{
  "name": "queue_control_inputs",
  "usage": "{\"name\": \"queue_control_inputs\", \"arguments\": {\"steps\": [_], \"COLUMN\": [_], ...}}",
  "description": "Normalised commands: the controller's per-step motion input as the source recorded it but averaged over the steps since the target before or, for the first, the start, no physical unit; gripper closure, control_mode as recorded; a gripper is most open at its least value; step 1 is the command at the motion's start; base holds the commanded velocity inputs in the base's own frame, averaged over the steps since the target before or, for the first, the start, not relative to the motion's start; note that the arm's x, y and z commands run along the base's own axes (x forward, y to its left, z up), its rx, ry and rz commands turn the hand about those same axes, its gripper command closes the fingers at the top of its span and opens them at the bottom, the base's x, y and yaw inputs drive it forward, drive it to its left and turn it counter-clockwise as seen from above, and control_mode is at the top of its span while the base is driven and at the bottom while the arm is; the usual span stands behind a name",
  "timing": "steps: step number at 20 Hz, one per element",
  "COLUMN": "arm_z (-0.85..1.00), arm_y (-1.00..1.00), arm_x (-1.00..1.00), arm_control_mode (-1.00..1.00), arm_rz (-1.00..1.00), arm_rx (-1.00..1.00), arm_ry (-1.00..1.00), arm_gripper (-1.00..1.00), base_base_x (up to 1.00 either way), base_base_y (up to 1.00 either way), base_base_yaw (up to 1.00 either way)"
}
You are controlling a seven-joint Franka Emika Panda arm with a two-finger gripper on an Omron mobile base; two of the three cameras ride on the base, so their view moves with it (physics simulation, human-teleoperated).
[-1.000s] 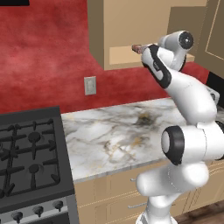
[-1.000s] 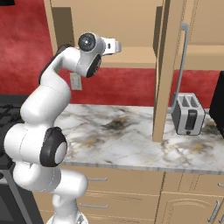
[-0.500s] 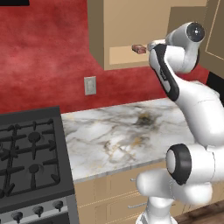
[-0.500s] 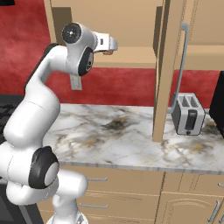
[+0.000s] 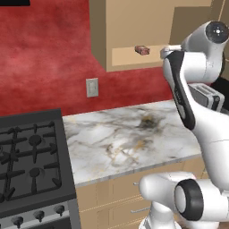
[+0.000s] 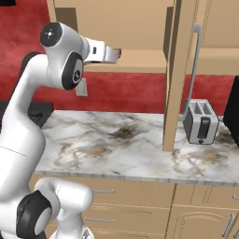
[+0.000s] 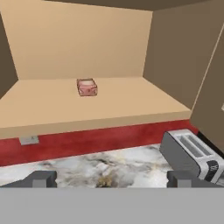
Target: Pick up the sponge and bar soap from the sink, and place them back in the cabinet, and close the cabinet door.
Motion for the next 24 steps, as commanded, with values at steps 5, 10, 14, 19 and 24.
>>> {"name": "queue_control_inputs", "arguments": {"steps": [5, 10, 14, 19, 24], "arm_z": [0.0, 0.0, 0.0, -0.01, -0.08], "arm_y": [0.0, 0.0, 0.0, 0.0, 0.0], "arm_x": [-0.82, -0.65, -0.61, -0.53, -0.62], "arm_control_mode": [-1.0, -1.0, -1.0, -1.0, -1.0], "arm_rz": [-0.02, 0.0, 0.0, 0.0, 0.0], "arm_rx": [0.06, 0.11, 0.04, 0.0, 0.0], "arm_ry": [0.08, 0.09, 0.04, 0.0, 0.0], "arm_gripper": [-1.0, -1.0, -1.0, -1.0, -1.0], "base_base_x": [0.0, 0.0, 0.0, 0.0, 0.0], "base_base_y": [0.0, 0.0, 0.0, 0.0, 0.0], "base_base_yaw": [0.0, 0.0, 0.0, 0.0, 0.0]}}
